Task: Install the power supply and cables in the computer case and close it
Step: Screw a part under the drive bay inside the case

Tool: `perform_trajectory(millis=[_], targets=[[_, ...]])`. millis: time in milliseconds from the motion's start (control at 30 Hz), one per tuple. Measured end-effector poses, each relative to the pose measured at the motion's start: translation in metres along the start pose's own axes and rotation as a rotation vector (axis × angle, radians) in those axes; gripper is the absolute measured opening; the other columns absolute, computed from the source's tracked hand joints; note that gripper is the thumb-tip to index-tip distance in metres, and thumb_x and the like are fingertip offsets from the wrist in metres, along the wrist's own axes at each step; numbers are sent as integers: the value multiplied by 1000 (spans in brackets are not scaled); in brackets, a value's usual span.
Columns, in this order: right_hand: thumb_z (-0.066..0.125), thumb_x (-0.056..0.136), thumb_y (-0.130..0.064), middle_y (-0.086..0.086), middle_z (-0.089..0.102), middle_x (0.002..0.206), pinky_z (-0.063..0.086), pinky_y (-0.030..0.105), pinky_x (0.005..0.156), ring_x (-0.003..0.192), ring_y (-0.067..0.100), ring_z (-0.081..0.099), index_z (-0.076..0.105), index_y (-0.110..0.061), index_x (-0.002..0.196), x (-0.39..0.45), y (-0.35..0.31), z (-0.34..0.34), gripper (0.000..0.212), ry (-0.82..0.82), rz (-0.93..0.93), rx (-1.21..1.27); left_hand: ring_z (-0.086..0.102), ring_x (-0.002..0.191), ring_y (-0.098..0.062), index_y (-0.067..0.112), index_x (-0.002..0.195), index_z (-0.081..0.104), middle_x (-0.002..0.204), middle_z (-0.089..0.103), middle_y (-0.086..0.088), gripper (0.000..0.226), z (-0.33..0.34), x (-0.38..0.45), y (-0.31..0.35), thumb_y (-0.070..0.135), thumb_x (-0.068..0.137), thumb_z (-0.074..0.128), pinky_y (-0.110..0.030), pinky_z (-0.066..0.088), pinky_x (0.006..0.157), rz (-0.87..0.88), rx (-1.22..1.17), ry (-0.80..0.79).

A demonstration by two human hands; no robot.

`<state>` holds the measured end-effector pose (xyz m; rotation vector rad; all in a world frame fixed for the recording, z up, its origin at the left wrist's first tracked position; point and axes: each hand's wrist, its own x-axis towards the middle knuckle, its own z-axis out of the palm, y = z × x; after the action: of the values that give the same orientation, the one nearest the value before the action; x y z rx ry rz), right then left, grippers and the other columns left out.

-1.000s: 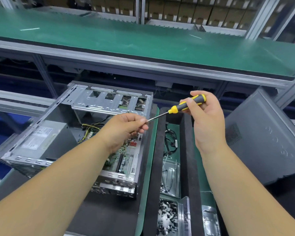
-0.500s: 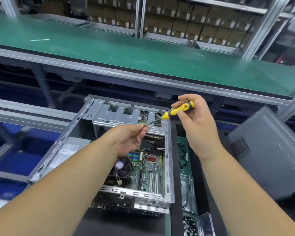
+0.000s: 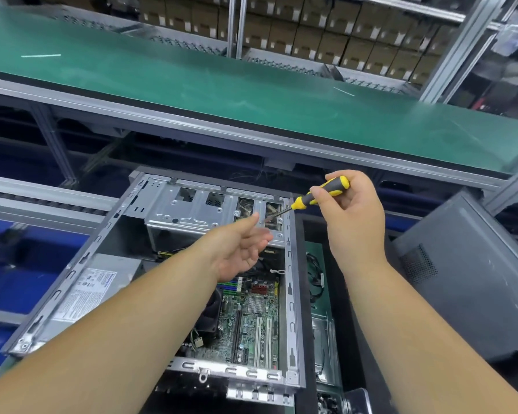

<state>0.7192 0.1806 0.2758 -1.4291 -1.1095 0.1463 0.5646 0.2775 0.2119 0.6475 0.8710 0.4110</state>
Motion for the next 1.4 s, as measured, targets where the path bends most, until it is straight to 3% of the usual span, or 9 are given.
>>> perform_trajectory(millis=[100, 267, 367, 433, 500, 767, 1000, 1233, 1400], targets=[[67, 90, -16, -8, 64, 83, 50, 12, 68, 80, 5, 71, 57, -26, 101, 11, 11, -3, 18, -56, 9, -56, 62, 61, -12, 1, 104, 69, 86, 75, -6, 55, -8, 6, -2, 53, 85, 64, -22, 46, 60, -159, 140, -13], [66, 91, -24, -15, 64, 80, 49, 20, 68, 77, 0, 67, 55, -32, 105, 28, 29, -1, 20, -170, 10, -289, 64, 61, -14, 3, 107, 64, 82, 72, -6, 49, -21, 15, -13, 46, 84, 66, -22, 48, 58, -343, 231, -28], [64, 92, -29, -12, 67, 84, 50, 23, 68, 77, 0, 65, 53, -36, 106, 35, 36, 5, 20, -194, -3, -380, 70, 76, -20, 7, 108, 56, 100, 73, -15, 43, -25, 22, -16, 40, 84, 70, -28, 56, 62, -282, 105, 25], [63, 93, -29, -11, 67, 86, 53, 27, 70, 78, 2, 65, 52, -37, 108, 38, 38, 9, 20, -198, -7, -399, 71, 91, -26, 13, 96, 48, 104, 72, -21, 36, -27, 26, -16, 35, 84, 72, -33, 58, 73, -227, 16, 31], [63, 93, -27, -11, 66, 87, 54, 31, 73, 79, 4, 65, 52, -35, 109, 41, 40, 13, 21, -196, -14, -406, 70, 97, -28, 15, 100, 50, 104, 71, -23, 33, -28, 29, -18, 32, 83, 73, -35, 58, 81, -192, -21, 12], [64, 92, -27, -12, 63, 86, 49, 22, 67, 75, 1, 61, 53, -35, 108, 55, 42, 17, 21, -196, -33, -449, 72, 92, -28, -6, 112, 59, 106, 69, -26, 56, -29, 37, -23, 6, 61, 79, -29, 61, 68, -105, -131, 27], [65, 92, -30, -15, 58, 84, 43, 19, 64, 75, 5, 56, 55, -34, 111, 51, 40, 13, 22, -272, -28, -500, 73, 90, -28, -9, 106, 60, 96, 72, -25, 44, -31, 42, -26, 2, 67, 77, -24, 59, 61, -87, -142, 24], [64, 93, -30, -15, 59, 88, 37, 12, 62, 72, -4, 54, 54, -33, 114, 48, 36, 13, 23, -297, -11, -511, 73, 90, -28, -8, 103, 61, 95, 72, -24, 33, -32, 42, -26, 0, 75, 75, -25, 60, 63, -89, -144, 30], [64, 94, -28, -11, 59, 92, 37, 13, 63, 76, 3, 54, 54, -31, 117, 46, 33, 15, 25, -330, -9, -525, 73, 89, -28, -8, 103, 61, 94, 72, -23, 34, -32, 42, -26, 1, 74, 76, -25, 60, 63, -93, -138, 30]])
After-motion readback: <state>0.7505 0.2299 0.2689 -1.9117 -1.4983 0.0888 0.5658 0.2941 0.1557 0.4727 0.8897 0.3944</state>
